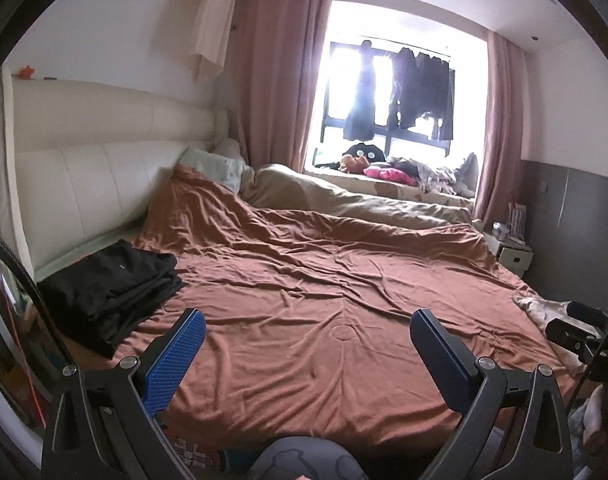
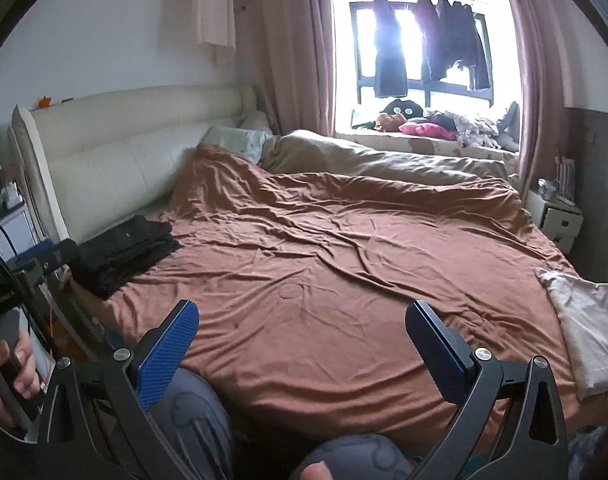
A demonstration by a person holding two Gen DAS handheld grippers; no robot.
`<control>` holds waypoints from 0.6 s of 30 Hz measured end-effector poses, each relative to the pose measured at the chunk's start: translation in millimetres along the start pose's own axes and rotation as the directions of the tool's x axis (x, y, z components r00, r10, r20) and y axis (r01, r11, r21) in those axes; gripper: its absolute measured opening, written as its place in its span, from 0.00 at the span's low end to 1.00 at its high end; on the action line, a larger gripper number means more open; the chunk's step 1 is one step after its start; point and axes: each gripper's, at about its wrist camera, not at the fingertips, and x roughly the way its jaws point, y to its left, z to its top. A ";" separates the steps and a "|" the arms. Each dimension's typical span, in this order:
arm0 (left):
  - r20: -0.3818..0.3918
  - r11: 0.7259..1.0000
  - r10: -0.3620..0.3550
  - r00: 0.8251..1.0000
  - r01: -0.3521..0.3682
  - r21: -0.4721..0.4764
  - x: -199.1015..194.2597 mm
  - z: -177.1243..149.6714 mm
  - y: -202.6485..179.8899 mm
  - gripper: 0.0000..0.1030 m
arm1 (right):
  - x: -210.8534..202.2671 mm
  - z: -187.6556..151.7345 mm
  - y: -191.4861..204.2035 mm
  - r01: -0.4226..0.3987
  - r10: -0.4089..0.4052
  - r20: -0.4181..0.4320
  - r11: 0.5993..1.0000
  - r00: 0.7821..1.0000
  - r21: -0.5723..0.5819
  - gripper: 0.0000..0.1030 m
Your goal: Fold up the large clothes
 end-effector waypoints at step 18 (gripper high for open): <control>-0.069 1.000 -0.016 0.998 0.015 -0.010 15.0 -50.1 2.7 1.00 | 16.7 -40.8 -10.5 0.023 -0.021 -0.019 0.997 1.000 0.080 1.00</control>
